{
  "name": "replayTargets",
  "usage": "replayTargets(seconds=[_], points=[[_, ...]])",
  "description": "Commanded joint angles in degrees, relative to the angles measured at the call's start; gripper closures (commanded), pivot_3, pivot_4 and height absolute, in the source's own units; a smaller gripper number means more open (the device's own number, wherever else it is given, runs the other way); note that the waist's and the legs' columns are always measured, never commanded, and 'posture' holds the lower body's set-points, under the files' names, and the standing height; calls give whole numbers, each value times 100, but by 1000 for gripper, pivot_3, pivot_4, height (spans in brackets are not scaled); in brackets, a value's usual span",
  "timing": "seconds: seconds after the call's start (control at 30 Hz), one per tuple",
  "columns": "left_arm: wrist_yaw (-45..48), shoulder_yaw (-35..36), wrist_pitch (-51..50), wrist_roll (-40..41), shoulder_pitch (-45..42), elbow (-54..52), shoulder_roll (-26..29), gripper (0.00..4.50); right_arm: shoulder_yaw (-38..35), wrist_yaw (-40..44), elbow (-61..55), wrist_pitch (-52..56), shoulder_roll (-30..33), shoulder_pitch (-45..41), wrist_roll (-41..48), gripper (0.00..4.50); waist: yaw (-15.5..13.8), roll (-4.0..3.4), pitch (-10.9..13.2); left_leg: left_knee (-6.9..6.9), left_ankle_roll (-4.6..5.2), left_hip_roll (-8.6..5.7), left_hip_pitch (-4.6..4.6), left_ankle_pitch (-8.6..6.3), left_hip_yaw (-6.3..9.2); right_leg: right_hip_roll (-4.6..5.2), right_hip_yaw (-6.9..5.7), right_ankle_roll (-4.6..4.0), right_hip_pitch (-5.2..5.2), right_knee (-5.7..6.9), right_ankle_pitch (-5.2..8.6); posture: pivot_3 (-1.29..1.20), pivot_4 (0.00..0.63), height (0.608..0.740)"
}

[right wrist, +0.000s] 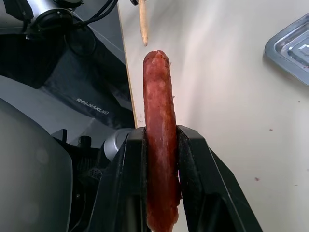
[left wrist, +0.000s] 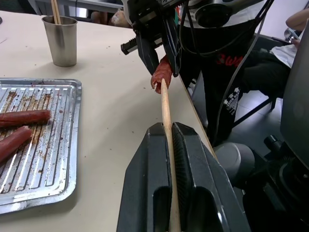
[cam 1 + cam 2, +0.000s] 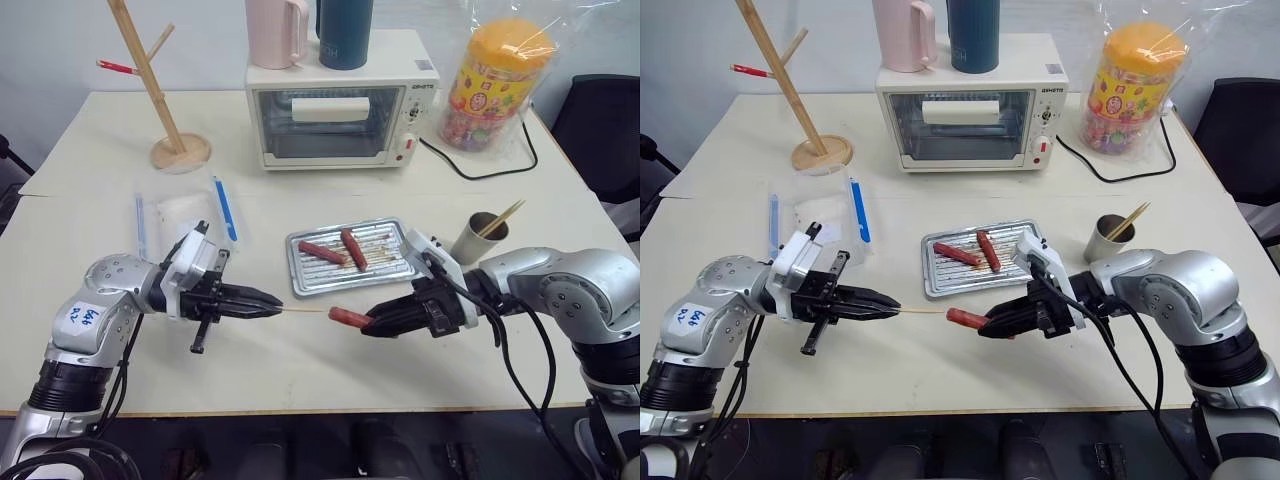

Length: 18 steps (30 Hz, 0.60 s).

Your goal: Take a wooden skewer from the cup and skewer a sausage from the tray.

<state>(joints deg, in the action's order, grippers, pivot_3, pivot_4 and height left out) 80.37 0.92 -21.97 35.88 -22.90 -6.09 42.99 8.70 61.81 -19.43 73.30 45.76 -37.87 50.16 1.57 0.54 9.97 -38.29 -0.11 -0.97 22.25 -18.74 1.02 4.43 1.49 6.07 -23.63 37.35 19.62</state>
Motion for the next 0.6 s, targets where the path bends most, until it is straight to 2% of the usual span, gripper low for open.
replayTargets(seconds=[0.03, 0.3, 0.6], points=[[103, -53, 38, 7, -47, -184, 5, 4500, 24, 48, -44, -124, 9, -115, -1, 3613, 0, 0, 0, 0, 0, 0, 0, 0, 0, 0, 0, 0, 0, 0, 0, 0, 150, 740], [74, -19, 67, 0, -65, -91, 9, 4500, 107, 89, -72, -177, 22, -120, -23, 3613, 0, 0, 0, -1, 0, 0, 0, 0, 0, 0, 0, 0, 0, 2, 0, 0, 150, 740], [291, 16, 159, -158, -152, 282, 288, 4500, 131, 156, -64, -268, 124, -71, -83, 3613, 1, 0, 0, -2, 0, 0, 0, 0, 0, 0, -1, 0, -1, 3, 0, 0, 150, 740]])
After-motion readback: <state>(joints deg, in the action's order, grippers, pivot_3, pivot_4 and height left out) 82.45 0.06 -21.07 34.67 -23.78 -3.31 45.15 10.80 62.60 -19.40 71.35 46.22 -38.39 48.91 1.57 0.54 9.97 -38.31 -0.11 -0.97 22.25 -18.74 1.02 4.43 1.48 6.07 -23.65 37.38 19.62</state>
